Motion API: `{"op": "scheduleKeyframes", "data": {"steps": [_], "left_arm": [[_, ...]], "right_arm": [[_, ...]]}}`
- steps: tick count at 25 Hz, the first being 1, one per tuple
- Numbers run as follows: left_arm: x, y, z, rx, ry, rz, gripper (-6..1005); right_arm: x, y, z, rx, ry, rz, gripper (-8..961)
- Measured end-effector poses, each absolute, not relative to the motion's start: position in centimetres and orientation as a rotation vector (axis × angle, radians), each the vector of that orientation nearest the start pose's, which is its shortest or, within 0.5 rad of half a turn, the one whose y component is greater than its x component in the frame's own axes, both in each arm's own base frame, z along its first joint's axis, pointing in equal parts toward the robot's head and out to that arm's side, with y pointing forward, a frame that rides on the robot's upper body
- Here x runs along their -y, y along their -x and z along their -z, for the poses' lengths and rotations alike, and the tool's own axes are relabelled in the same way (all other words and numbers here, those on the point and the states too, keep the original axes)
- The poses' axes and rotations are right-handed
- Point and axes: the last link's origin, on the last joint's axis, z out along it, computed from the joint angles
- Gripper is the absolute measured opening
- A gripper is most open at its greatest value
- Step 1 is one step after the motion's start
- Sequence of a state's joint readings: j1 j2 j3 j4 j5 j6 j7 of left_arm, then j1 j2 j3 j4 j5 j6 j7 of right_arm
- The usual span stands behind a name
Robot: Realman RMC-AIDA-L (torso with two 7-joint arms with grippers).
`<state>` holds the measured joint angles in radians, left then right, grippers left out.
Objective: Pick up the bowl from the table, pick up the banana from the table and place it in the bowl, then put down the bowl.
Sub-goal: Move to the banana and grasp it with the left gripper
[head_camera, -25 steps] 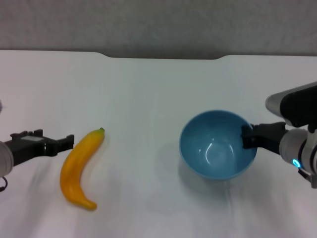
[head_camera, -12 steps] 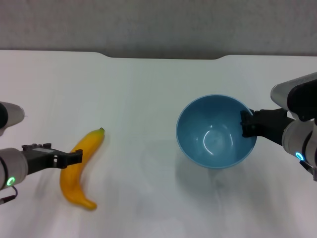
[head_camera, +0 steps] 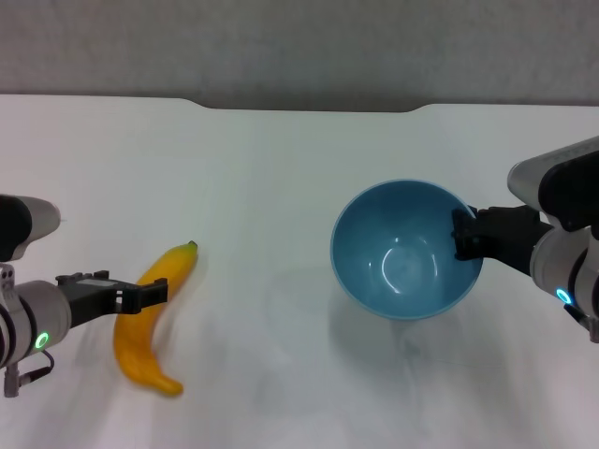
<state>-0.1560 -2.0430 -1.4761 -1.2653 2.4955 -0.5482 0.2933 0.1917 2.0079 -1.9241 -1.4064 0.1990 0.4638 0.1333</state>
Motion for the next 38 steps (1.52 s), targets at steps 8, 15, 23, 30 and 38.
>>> {"op": "scheduleKeyframes", "data": {"steps": [8,15,23,30,38], "left_arm": [[-34.5,28.8,2.3,1.134,1.951,0.136,873],[-34.6,29.7,3.1,1.152,1.942,0.091,872],[-34.6,30.2,3.1,1.15,1.925,0.072,871],[-34.5,30.3,3.5,1.141,1.937,0.052,869],[-34.6,30.2,3.9,1.138,1.951,0.041,868]], "right_arm": [[-34.8,-22.2,3.1,-0.833,2.023,-0.142,56],[-34.8,-22.2,3.2,-0.832,2.025,-0.142,58],[-34.7,-22.1,3.3,-0.831,2.03,-0.14,60],[-34.6,-22.1,3.4,-0.829,2.034,-0.138,62],[-34.7,-22.1,3.4,-0.827,2.034,-0.142,64]]}}
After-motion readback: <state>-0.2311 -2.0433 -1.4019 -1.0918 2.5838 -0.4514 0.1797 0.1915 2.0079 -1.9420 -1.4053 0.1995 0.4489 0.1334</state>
